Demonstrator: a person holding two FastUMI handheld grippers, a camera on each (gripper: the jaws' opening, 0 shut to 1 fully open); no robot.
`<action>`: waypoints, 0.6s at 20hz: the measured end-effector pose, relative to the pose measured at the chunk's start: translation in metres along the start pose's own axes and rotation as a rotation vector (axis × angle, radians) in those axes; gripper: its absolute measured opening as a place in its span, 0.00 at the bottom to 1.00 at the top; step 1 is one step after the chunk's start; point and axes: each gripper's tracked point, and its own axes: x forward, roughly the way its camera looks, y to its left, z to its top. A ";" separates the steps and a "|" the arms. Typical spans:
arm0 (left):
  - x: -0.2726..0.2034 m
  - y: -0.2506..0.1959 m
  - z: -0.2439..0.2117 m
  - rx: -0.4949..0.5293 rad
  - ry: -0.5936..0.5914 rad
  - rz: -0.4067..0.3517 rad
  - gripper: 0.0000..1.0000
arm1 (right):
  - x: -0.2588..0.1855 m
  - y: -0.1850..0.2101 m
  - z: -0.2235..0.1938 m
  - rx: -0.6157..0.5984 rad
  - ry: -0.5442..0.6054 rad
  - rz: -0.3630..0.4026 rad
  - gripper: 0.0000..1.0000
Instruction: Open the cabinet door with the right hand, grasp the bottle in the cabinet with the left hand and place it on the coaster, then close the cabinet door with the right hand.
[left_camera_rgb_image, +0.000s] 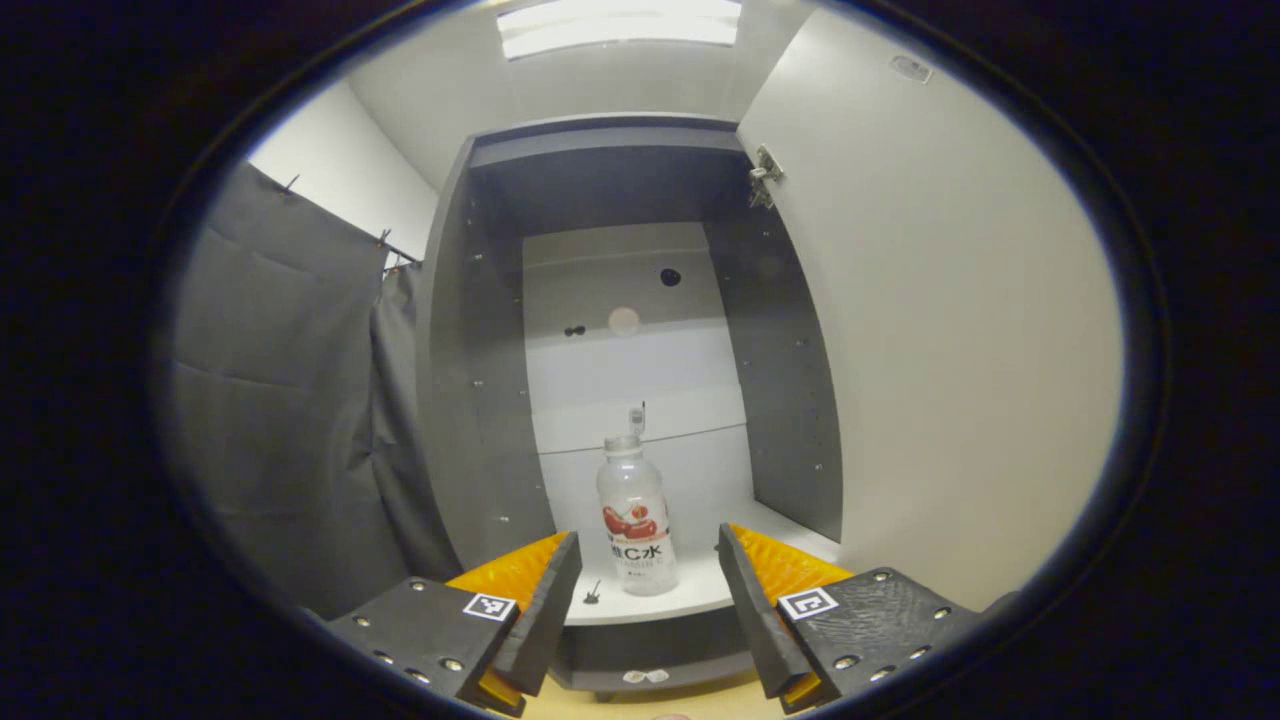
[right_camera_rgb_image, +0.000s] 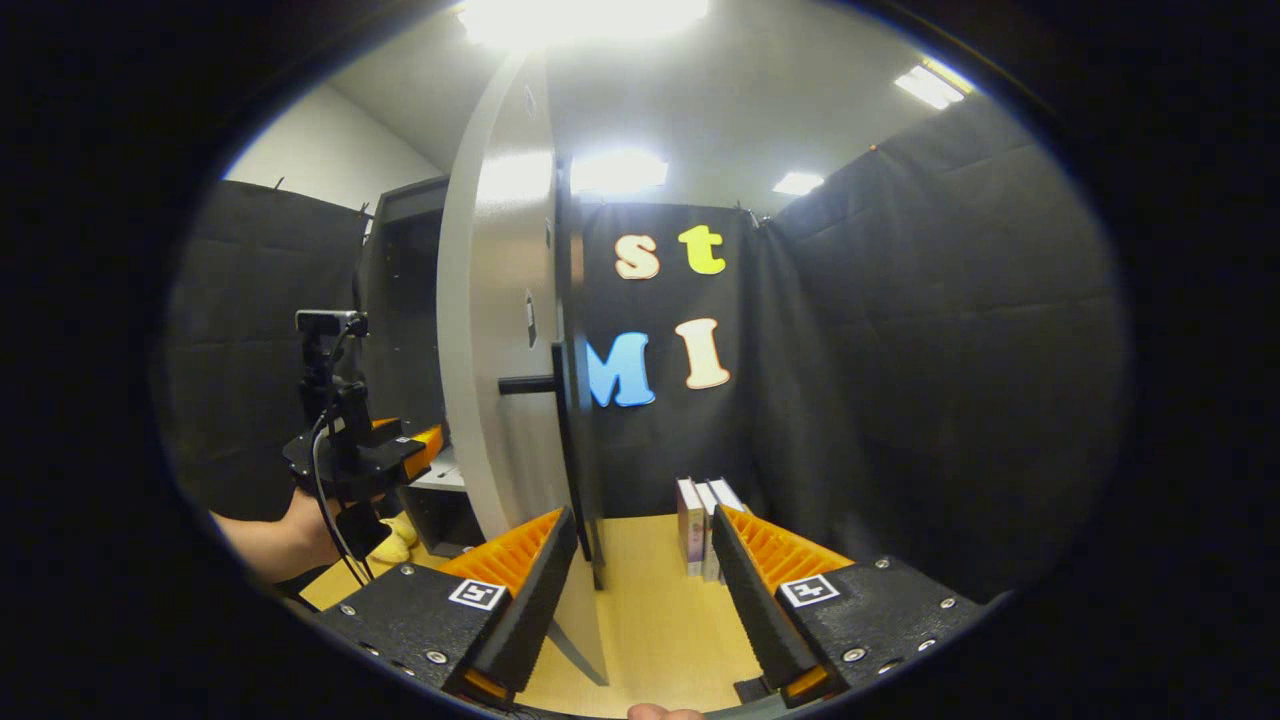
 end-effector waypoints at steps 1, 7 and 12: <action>0.009 -0.001 0.001 -0.006 -0.011 -0.005 0.80 | -0.006 -0.014 0.002 -0.014 -0.015 -0.050 0.85; 0.065 0.008 0.004 -0.029 -0.031 0.034 0.80 | -0.019 -0.071 -0.026 0.107 0.068 -0.297 0.88; 0.105 0.020 -0.021 -0.101 0.028 0.097 0.79 | -0.017 -0.078 -0.045 0.194 0.112 -0.386 0.91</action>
